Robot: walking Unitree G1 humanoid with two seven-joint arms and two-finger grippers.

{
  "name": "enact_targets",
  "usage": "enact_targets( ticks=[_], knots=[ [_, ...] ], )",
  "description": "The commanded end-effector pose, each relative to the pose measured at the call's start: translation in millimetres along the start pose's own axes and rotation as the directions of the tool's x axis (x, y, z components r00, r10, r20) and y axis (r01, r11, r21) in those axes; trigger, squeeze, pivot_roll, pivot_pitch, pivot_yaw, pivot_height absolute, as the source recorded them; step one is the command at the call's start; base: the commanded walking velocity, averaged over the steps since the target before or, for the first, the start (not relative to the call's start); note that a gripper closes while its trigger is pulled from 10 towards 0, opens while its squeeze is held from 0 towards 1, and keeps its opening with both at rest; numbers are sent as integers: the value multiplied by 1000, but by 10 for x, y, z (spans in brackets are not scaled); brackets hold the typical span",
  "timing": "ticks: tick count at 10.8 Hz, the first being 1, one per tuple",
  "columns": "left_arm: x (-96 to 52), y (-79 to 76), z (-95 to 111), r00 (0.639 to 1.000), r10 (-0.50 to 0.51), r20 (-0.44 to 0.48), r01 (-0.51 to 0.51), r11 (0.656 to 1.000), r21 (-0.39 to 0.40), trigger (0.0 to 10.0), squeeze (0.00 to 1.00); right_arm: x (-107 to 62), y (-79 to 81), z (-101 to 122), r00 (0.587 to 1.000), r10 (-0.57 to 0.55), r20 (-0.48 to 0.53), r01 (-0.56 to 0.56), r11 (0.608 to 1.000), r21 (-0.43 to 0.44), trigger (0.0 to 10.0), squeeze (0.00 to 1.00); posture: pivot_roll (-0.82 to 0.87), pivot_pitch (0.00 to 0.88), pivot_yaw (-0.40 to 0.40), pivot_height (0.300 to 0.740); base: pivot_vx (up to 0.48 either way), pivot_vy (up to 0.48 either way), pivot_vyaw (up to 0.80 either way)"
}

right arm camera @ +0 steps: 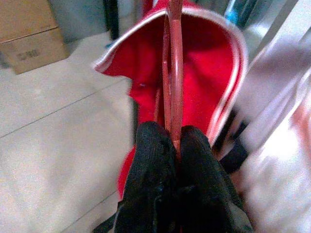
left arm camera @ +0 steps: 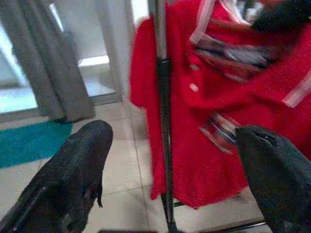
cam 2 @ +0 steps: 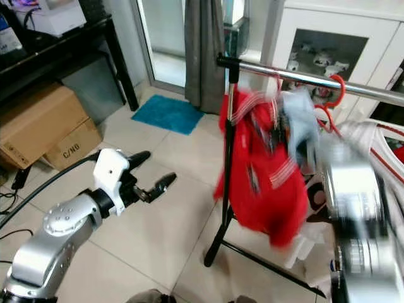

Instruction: Hang hanger

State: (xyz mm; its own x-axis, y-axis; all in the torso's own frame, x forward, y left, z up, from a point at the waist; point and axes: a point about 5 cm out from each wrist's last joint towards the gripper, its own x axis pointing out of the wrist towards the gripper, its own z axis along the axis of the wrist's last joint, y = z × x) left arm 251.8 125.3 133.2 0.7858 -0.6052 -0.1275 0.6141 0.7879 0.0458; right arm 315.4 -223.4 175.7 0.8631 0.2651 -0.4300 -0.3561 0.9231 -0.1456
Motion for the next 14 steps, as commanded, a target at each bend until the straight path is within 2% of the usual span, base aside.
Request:
enact_targets(
  ticks=[1, 2, 3, 4, 6, 7, 10, 13, 14],
  knots=[
    [-28, 29, -32, 1000, 27, -17, -26, 1000, 10, 10000, 0, -72, 88, 83, 999, 21, 49, -21, 1000, 2, 0, 0, -61, 37, 74, 740, 0, 0, 0],
    [-52, 46, -55, 998, 51, -24, -51, 999, 3, 10000, 0, -90, 216, -53, 999, 28, 27, -28, 999, 35, 0, 0, -64, 43, 78, 740, 0, 0, 0],
    [-53, 41, -59, 998, 53, -24, -53, 999, 0, 10000, 0, -130, 338, -184, 998, -23, 62, 20, 999, 45, 0, 0, -66, 56, 85, 740, 0, 0, 0],
    [-56, 58, -52, 998, 59, -19, -59, 998, -4, 10000, 0, -160, 452, -225, 993, -42, 111, 29, 993, 113, 0, 0, -74, 58, 95, 740, 0, 0, 0],
    [7, 74, -43, 999, 51, -19, -51, 999, 5, 10000, 0, -146, 673, -232, 989, 27, 147, -44, 992, 117, 0, 0, -73, 49, 102, 740, 0, 0, 0],
    [25, 80, -23, 999, 47, -12, -47, 999, 8, 10000, 0, -150, 695, -216, 986, 41, 161, -60, 991, 119, 0, 0, -75, 30, 111, 740, 0, 0, 0],
    [22, 108, -19, 999, 43, -15, -42, 999, 20, 10000, 0, -214, 823, -204, 975, 124, 182, -143, 985, 95, 0, 0, -74, 48, 104, 740, -274, 0, 0],
    [28, 107, -31, 998, 54, -11, -54, 998, 20, 10000, 0, -179, 881, -170, 969, 152, 196, -170, 982, 77, 0, 0, -71, 27, 83, 740, -189, 0, 0],
    [82, 101, -47, 999, 38, -31, -37, 998, 48, 10000, 0, -171, 941, -121, 959, 186, 215, -205, 976, 72, 0, 0, -74, 20, 90, 740, 0, 0, 0]
  ],
)
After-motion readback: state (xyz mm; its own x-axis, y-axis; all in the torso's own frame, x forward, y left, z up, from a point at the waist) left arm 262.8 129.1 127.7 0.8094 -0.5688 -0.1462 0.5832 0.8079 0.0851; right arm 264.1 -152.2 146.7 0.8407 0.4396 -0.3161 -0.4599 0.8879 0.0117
